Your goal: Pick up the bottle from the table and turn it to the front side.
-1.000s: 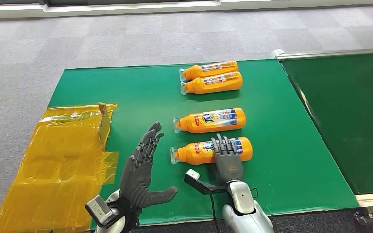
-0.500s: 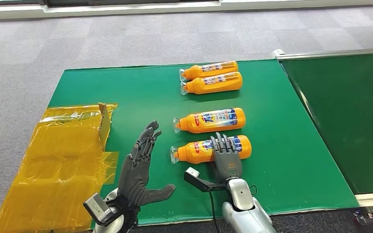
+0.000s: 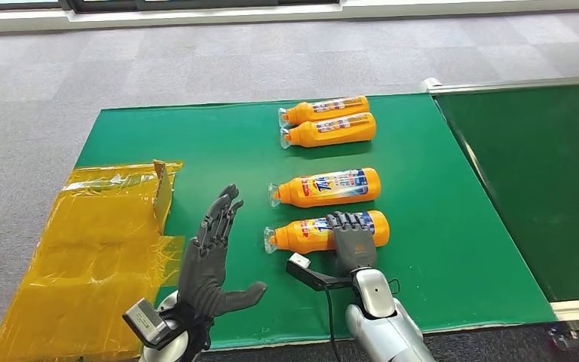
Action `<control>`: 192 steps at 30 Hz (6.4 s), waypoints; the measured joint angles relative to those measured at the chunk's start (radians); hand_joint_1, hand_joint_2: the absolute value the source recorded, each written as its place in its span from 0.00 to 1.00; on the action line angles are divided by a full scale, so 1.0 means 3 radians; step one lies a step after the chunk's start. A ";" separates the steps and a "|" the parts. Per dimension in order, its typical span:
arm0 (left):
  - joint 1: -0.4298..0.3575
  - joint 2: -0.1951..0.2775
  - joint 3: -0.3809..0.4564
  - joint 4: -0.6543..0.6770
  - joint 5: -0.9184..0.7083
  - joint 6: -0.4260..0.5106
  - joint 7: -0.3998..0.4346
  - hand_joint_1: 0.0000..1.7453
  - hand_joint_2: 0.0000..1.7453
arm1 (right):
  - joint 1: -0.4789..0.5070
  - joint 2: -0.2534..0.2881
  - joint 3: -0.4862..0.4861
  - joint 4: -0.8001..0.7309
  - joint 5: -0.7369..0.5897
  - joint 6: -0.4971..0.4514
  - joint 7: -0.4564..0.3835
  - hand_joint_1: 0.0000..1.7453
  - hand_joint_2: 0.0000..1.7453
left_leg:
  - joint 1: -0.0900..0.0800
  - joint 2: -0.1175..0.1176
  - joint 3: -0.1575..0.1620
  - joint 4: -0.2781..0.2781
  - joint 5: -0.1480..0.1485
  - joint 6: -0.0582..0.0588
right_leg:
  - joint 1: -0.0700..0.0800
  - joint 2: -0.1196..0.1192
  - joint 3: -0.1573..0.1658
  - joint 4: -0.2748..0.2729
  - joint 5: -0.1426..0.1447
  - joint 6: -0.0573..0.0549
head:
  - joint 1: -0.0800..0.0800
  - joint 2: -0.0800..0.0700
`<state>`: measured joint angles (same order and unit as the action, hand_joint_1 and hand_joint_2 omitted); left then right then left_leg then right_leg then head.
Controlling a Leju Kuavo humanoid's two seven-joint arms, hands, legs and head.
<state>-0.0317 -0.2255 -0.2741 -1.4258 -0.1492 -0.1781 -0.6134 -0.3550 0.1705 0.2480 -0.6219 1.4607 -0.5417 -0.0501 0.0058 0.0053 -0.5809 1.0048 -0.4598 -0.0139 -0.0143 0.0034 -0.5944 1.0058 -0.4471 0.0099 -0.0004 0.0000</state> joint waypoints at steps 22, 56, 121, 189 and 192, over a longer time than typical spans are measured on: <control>0.0011 0.0000 0.0061 -0.0016 0.0000 0.0011 -0.0003 0.00 1.00 | 0.0039 0.0000 -0.0001 0.0004 0.0004 -0.0213 -0.0021 1.00 1.00 | 0.0000 -0.0002 0.0001 0.0000 0.0000 0.0000 | 0.0000 -0.0001 0.0002 0.0000 0.0000 0.0000 | 0.0000 0.0000; 0.0037 0.0000 0.0078 0.0109 -0.0055 0.0098 -0.0013 0.00 1.00 | 0.0839 -0.0023 0.0091 -0.1454 -0.2400 -0.0495 -0.1729 1.00 1.00 | 0.0000 -0.0005 -0.0018 0.0000 -0.0001 0.0000 | -0.0001 -0.0003 -0.0018 0.0000 -0.0002 0.0000 | 0.0000 0.0000; -0.1070 -0.0152 -0.0093 0.1543 -0.0360 0.0222 0.0000 0.00 1.00 | 0.0655 0.0112 0.0663 -0.1461 -0.3884 0.0057 -0.2163 1.00 1.00 | 0.0000 -0.0008 -0.0020 0.0000 0.0001 -0.0001 | -0.0001 -0.0005 -0.0019 0.0000 -0.0001 0.0000 | 0.0000 0.0000; -0.1411 -0.0261 -0.0118 0.1411 -0.0553 0.0217 0.0067 1.00 1.00 | 0.0612 0.0156 0.0588 -0.1344 -0.3744 0.0055 -0.2156 0.07 1.00 | 0.0000 -0.0008 -0.0020 0.0000 0.0001 -0.0001 | -0.0001 -0.0005 -0.0019 0.0001 -0.0001 0.0000 | 0.0000 0.0000; -0.1420 -0.0263 -0.0118 0.1426 -0.0649 0.0293 0.0083 1.00 1.00 | 0.0625 0.0162 0.0575 -0.1344 -0.3703 0.0047 -0.2163 0.00 1.00 | 0.0000 -0.0008 -0.0020 0.0000 0.0001 -0.0001 | -0.0001 -0.0005 -0.0019 0.0001 -0.0001 0.0000 | 0.0000 0.0000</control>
<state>-0.4577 -0.3044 -0.3094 -0.9978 -0.3438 -0.0903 -0.5885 -0.1675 0.2193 0.4205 -1.0250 0.3497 -0.5275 -0.6989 0.0057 0.0030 -0.5869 1.0049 -0.4594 -0.0141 -0.0144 0.0019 -0.6000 1.0060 -0.4473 0.0098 -0.0003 0.0000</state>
